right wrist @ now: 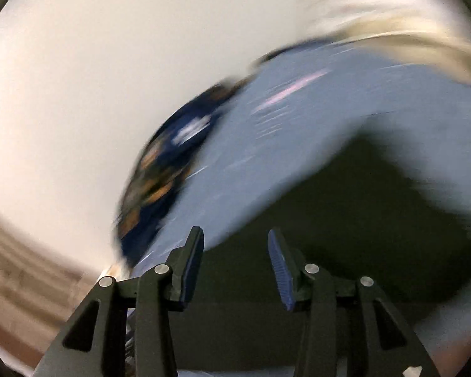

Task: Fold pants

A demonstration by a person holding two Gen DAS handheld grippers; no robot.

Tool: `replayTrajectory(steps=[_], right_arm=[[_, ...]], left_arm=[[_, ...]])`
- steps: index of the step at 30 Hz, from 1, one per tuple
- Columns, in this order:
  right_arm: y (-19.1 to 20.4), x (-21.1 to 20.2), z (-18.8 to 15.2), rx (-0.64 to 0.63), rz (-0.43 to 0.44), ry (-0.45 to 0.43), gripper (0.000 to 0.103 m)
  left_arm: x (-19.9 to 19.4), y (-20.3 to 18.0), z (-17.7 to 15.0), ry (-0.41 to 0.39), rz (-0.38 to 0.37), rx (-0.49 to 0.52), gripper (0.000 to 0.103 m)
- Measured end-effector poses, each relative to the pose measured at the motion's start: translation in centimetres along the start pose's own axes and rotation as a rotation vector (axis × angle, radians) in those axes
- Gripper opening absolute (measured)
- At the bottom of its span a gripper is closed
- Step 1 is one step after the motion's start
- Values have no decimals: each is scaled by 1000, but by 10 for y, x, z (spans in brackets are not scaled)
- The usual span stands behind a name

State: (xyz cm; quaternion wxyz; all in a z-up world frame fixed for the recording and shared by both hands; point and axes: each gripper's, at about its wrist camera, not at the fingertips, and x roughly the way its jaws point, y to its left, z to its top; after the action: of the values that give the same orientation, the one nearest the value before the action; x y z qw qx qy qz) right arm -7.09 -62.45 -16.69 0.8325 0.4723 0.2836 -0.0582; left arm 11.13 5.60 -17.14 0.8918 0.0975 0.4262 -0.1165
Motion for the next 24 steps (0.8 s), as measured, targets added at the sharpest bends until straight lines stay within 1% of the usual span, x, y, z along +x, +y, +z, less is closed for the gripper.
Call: replayTrajectory(steps=[2,4,6,9,11,15,17,18,20,23,24], right_arm=[[-57,-52,-4,117,-92,-68,42],[-89,-82,-10,188,-108,-113,42],[-101,-92,-12,203,-115,-131,42],[-109,-85,-10,196,-92,-123,42],[-111,-72,-9,210,-72,-105,42],[-109,-55,-15,223,14,-105,43],[-98,-37,-23,227,73,-47,44],[-89,-28,-27,196,76,-13,44],[-69,-15,-32,110,44,17,45],[-61,-4,-31,93,33,11,44],[-61,-2,-30,95,23,5,37]], left_arm=[[0,-1,0,-2,2,5,84],[0,0,0,-5,9,8,84],[0,-1,0,-3,12,7,84],[0,-1,1,-3,14,7,84],[0,-3,1,-2,21,14,84],[0,-5,1,0,34,19,85],[0,-5,0,-2,37,16,85],[0,-4,0,-3,38,13,86],[0,-4,0,-2,39,9,86],[0,-4,0,-3,39,9,87],[0,-4,0,-2,38,8,87]])
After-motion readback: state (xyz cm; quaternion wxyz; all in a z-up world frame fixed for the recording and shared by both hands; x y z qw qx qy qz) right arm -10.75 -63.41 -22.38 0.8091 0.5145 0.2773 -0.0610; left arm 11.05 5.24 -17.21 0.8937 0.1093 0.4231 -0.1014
